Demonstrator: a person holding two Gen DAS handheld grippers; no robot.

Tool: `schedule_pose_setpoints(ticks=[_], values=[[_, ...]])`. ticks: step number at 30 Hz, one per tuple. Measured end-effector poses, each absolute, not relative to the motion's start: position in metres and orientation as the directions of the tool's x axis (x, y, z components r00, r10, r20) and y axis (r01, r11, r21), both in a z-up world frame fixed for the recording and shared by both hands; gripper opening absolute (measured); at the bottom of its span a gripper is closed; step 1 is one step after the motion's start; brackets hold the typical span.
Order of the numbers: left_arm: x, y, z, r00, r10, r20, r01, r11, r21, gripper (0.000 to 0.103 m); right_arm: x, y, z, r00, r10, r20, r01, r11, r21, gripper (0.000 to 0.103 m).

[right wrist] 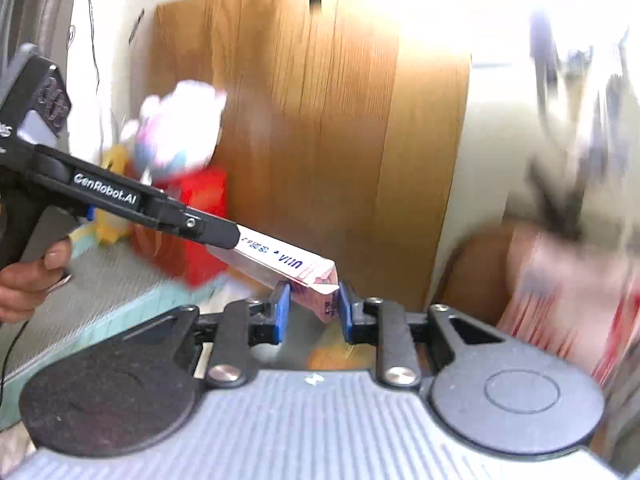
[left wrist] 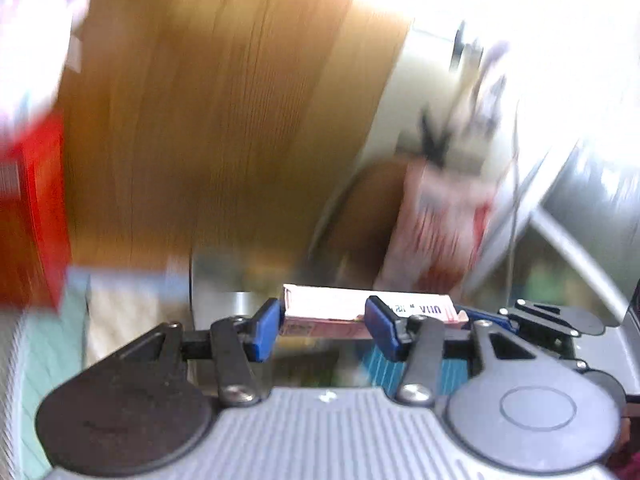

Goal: Organize snacks
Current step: 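Lower the pink box into the black tin and open the left gripper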

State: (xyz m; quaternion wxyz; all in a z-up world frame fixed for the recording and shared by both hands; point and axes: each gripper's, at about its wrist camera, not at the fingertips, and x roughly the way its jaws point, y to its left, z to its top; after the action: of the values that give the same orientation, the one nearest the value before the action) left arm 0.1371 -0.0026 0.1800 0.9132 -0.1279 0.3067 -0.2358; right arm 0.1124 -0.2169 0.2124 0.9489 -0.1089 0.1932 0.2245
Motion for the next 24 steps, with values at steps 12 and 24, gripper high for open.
schedule_pose_setpoints(ticks=[12,24], values=[[0.232,-0.021,0.164,0.718,-0.383,-0.581,0.223,0.918,-0.329,0.045,0.213,-0.214,0.145,0.759,0.352,-0.548,-0.424,0.906,-0.005,0.022],[0.259,-0.029,0.081,0.674,-0.301,-0.675,0.133,0.948,-0.290,0.063,0.220,-0.230,0.095,0.711,0.327,-0.622,-0.374,0.926,0.060,0.038]])
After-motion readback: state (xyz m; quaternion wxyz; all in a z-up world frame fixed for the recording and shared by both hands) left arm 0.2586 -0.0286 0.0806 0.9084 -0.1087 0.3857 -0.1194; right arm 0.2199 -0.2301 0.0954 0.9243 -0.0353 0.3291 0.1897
